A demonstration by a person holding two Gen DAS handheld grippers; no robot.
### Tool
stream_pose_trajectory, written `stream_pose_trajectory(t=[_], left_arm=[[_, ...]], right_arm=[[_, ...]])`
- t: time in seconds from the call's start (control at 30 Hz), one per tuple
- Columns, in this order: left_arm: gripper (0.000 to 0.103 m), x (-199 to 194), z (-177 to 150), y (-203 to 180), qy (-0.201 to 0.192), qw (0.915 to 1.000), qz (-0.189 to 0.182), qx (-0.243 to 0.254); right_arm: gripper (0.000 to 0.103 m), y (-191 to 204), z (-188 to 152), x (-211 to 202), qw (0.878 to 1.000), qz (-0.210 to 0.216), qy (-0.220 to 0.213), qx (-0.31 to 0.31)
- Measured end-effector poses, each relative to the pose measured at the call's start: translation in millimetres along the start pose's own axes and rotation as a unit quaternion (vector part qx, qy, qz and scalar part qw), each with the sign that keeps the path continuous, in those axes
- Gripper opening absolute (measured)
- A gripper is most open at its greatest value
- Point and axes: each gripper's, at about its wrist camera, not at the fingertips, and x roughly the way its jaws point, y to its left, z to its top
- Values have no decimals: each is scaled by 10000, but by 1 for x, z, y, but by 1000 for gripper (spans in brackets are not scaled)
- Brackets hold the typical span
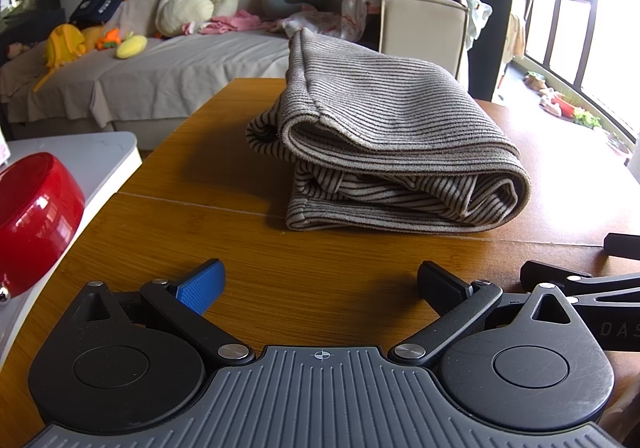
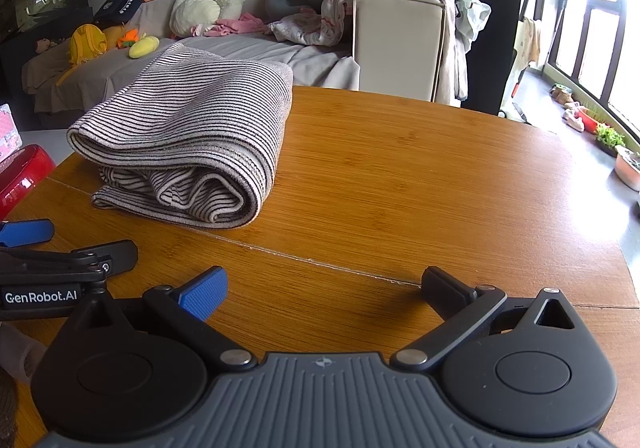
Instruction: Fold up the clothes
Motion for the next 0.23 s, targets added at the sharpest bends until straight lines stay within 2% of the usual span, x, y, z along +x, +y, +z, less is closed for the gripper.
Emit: stream_pose_trajectory(t=[0.23], left_arm=[[103,0,0,1,-13,10000,-32,-17]], right_arm=[[103,1,1,1,10000,-38,6,5]])
